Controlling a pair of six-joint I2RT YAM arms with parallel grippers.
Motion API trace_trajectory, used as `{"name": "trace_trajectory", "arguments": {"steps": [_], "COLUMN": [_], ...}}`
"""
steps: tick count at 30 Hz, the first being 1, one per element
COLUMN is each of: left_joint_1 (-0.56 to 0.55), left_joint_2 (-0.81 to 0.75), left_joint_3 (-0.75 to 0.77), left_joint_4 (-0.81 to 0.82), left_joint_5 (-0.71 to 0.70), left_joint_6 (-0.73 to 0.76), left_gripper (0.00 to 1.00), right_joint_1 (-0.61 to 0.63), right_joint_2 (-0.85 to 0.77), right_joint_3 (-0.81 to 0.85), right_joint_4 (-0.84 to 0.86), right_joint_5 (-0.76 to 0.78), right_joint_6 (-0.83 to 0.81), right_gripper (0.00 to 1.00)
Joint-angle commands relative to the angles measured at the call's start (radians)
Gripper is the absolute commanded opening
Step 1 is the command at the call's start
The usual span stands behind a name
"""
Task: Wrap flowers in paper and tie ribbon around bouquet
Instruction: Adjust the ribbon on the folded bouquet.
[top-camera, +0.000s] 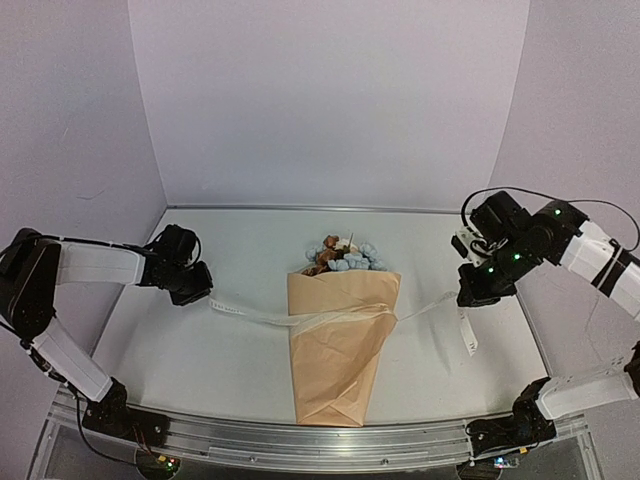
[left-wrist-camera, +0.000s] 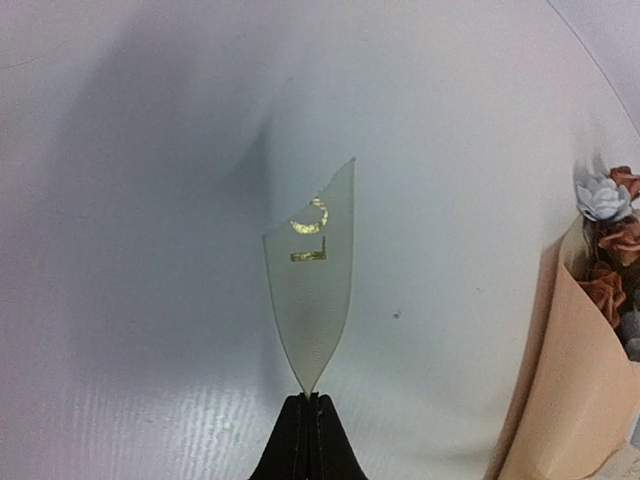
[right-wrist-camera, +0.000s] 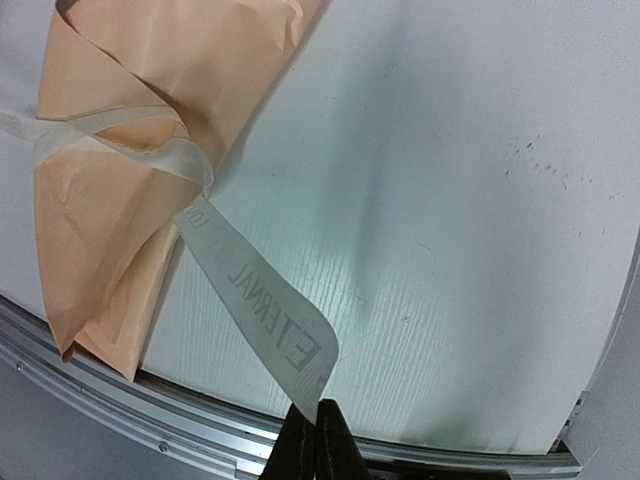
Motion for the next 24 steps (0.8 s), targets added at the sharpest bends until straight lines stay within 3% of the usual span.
{"name": "trace_trajectory", "arguments": {"steps": [1,8,24], "left_joint_1": [-0.059,-0.199,-0.344], "left_joint_2": [0.021,0.111,0.188], "left_joint_3": [0.103,0.26,0.355], "left_joint_4": [0.086,0.064,0.078], "left_joint_5": [0.125,0.153,0.261], "left_joint_6": [0.053,0.097,0.161], "left_gripper": [0.0,0.0,0.0], "right_joint_1": [0.014,0.014,0.022], "right_joint_2": [-0.036,-0.024,0.051], "right_joint_3": [0.075,0.134,0.258], "right_joint_4": [-0.05,-0.079,-0.123], "right_joint_5": [0.092,0.148,0.183], "right_joint_6": [-0.051,-0.078,-0.179], "right_gripper": [0.0,0.0,0.0]}}
